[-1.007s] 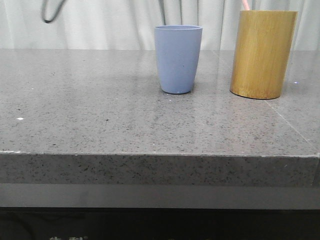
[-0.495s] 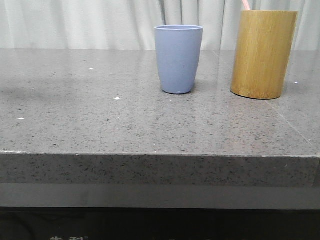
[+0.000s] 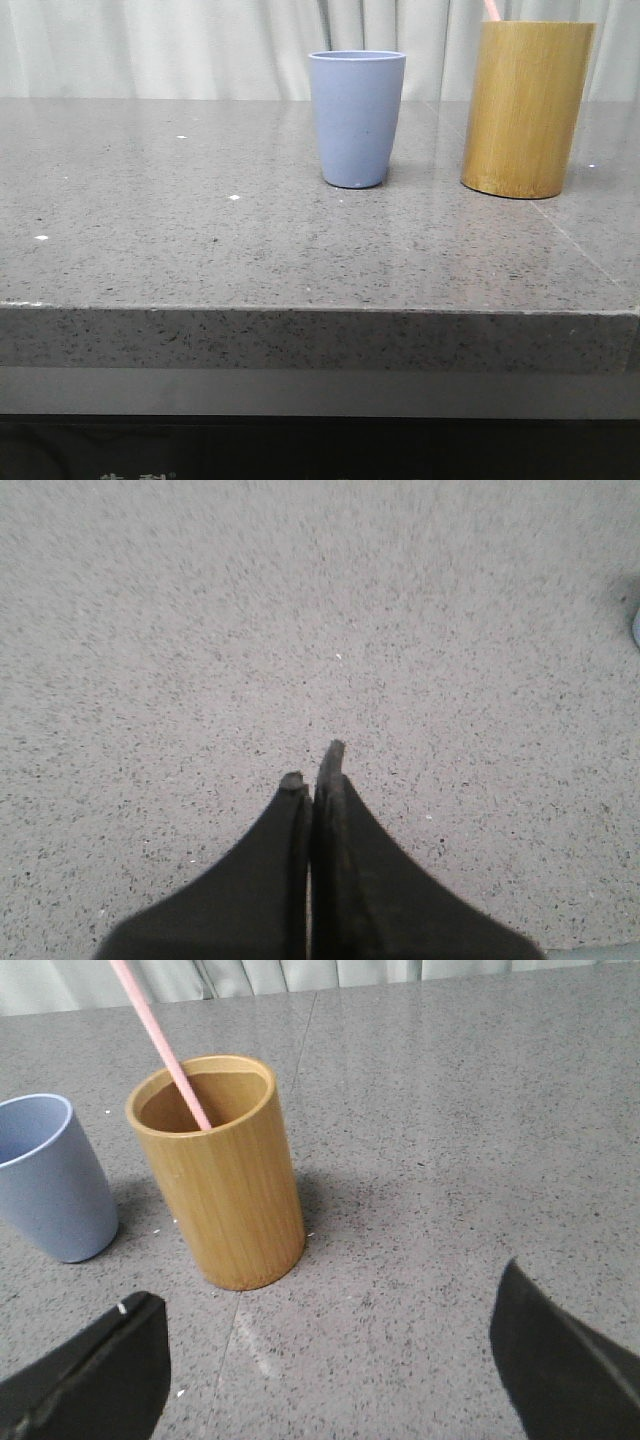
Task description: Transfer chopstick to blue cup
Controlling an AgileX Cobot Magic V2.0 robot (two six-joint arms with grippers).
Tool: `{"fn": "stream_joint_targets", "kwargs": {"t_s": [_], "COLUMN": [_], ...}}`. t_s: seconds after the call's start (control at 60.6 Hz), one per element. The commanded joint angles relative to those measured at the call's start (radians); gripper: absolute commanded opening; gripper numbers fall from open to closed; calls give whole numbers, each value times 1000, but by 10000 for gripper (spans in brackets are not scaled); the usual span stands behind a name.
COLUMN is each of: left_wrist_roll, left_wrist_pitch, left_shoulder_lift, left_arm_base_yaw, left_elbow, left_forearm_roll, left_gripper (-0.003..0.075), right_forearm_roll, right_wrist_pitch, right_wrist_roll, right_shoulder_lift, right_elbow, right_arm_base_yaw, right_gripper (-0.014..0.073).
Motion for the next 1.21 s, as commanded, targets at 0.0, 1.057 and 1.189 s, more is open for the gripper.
{"fn": "stream_joint_targets", "kwargs": {"t_s": [0.0,1.057,1.189], "left_wrist_roll": [-5,-7,-7], "left_wrist_pitch": [-177,-305,-305], "left_shoulder_lift": [-160,-806,-806], "left_arm_base_yaw": [3,3,3], "left_elbow": [95,505,505], "left_forearm_roll": [-5,-57,-57], "left_gripper": [-18,-18,-18], "right_forearm_roll": [-5,-128,-175], "right_wrist_pitch": [-121,-302,-283], "right_wrist_roll": [-20,-46,-46], "right_shoulder_lift": [41,529,638], "right_elbow": [-35,-450,-552], "right_arm_base_yaw": [-6,54,146], "right_gripper": [655,655,655]}}
